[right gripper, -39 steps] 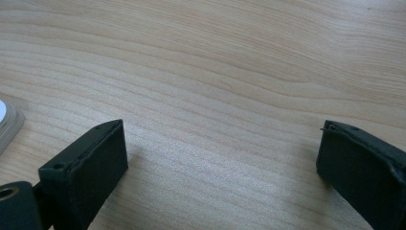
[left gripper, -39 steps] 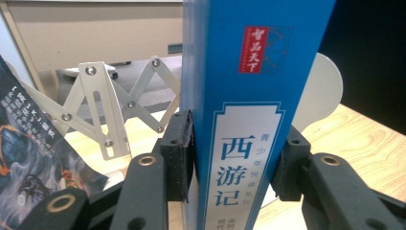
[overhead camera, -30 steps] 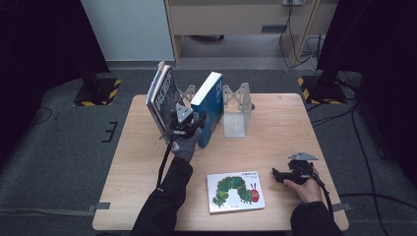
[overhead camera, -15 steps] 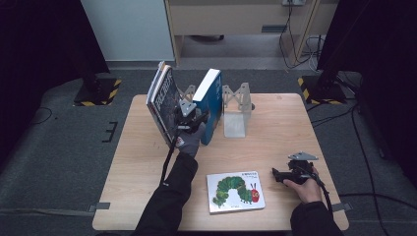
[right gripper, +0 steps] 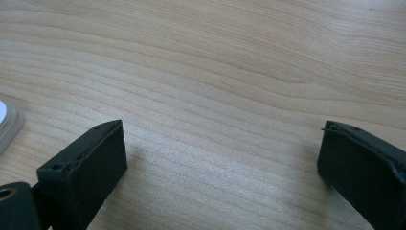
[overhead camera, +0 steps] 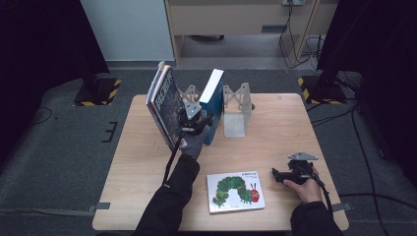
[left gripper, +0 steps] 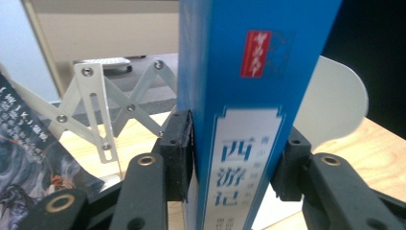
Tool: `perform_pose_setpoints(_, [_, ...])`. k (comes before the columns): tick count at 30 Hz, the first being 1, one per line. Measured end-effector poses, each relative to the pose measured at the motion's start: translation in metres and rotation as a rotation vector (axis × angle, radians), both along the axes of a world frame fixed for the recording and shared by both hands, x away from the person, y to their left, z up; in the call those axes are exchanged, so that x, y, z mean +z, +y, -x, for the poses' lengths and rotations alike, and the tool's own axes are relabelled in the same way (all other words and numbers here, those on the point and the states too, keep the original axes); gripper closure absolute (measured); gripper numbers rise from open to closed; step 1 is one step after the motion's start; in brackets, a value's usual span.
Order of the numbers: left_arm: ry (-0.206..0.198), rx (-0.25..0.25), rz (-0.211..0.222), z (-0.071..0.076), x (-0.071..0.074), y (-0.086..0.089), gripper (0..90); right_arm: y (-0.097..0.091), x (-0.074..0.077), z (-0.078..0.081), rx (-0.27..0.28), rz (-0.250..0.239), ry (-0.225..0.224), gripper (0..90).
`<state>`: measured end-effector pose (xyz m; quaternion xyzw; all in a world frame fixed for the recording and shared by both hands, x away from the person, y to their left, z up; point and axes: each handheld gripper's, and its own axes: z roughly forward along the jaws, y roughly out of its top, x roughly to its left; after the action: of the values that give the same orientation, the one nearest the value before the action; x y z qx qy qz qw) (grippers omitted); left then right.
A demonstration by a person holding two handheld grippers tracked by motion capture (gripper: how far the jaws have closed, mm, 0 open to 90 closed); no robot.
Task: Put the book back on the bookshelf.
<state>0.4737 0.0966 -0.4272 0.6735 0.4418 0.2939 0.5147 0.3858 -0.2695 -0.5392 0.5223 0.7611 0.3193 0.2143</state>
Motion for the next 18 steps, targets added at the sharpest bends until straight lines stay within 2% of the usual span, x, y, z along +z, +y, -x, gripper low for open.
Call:
perform_pose_setpoints(2, [0.000,-0.017,-0.012,0.003,-0.002,0.002,56.3,0.000,0.000,0.000,0.000,-0.001,0.001,3.3])
perform_pose_setpoints(7, [0.010,-0.048,0.018,0.007,-0.008,0.010,56.5,0.000,0.000,0.000,0.003,0.000,-0.001,3.3])
perform_pose_setpoints(10, [0.023,-0.035,0.024,0.007,-0.006,0.008,57.0,0.000,0.000,0.000,0.004,0.000,0.001,3.3])
perform_pose_setpoints(15, [0.057,-0.028,-0.009,0.005,0.000,0.000,57.2,0.000,0.000,0.000,0.004,0.001,0.001,3.3])
perform_pose_setpoints(18, [0.062,-0.024,-0.002,0.003,0.000,-0.005,57.1,0.000,0.000,0.000,0.004,0.000,0.001,3.2])
